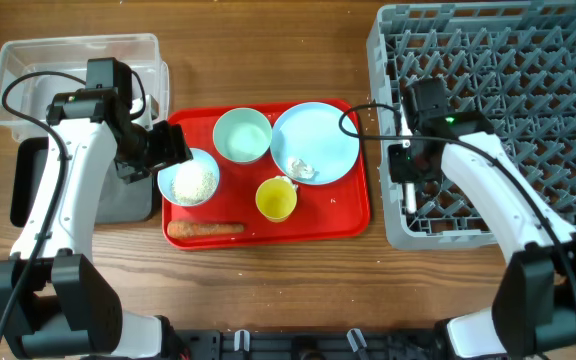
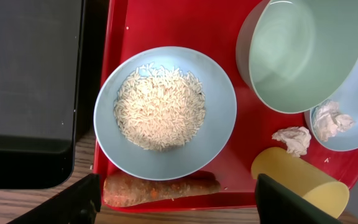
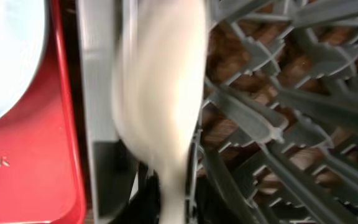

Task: Sort waste into correct bins and load items into the dishwasher rack
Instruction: 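Carry the white spoon right and insert it into the dish rack, then grasp the yellow cup with the left gripper and lift it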

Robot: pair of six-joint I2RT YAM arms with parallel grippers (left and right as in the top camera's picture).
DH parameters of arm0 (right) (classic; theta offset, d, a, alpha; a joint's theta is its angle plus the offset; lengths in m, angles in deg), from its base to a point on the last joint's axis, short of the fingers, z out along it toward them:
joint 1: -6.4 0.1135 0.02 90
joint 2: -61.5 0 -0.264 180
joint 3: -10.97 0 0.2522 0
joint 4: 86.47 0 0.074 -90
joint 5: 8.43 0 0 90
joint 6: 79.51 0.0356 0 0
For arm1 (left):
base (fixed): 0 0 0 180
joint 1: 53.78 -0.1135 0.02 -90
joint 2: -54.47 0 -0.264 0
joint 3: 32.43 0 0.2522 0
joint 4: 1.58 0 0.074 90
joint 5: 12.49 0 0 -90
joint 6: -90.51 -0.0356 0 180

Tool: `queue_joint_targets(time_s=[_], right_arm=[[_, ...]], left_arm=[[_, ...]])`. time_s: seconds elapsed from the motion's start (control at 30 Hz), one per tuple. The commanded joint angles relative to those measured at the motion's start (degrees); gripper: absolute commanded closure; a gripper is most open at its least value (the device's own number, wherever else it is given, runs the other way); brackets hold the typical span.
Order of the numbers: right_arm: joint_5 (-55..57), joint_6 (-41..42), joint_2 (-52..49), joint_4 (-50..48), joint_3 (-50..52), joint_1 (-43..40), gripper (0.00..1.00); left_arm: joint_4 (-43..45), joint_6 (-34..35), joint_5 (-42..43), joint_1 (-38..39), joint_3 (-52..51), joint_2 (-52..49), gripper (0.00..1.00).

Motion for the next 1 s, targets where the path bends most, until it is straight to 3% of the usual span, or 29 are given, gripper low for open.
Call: queue_joint_targets(time_s=[0.0,0.1,0.33,0.5,0.7,0.97], right_arm=[[0.66,-0.52,0.13,-0.17,-0.94,-0.20,0.67],[0.63,0.22,3.28,-0.28,-1.14,-0.20,0.65],[0.07,0.98,14.56,-0.15,-1.11,-2.27,0.46],[-3.80,1.42,16.72,2.10,-1.11,-7.69,0.44],[-8.02,1.33,16.70,2.97,-1.01,-13.20,0.44],[-8.02,0.92,16.70,3.41,-0.98,-13.31,0.44]], left_arm=[[0.39,-0.31,-0.55,0.17,0.07,0.79,0.16],[0.57,-0.31,-0.50,0.26,0.07,0.81,0.12],[1.79,-0.31,-0.52,6.29,0.07,0.81,0.09],[1.53,-0.28,-0.52,14.14,0.07,0.81,0.11],[0.13,-0.26,-0.57,23.69,-0.31,0.79,0.25],[8.20,2.32,-0.57,28.72,-8.87,0.68,0.29]])
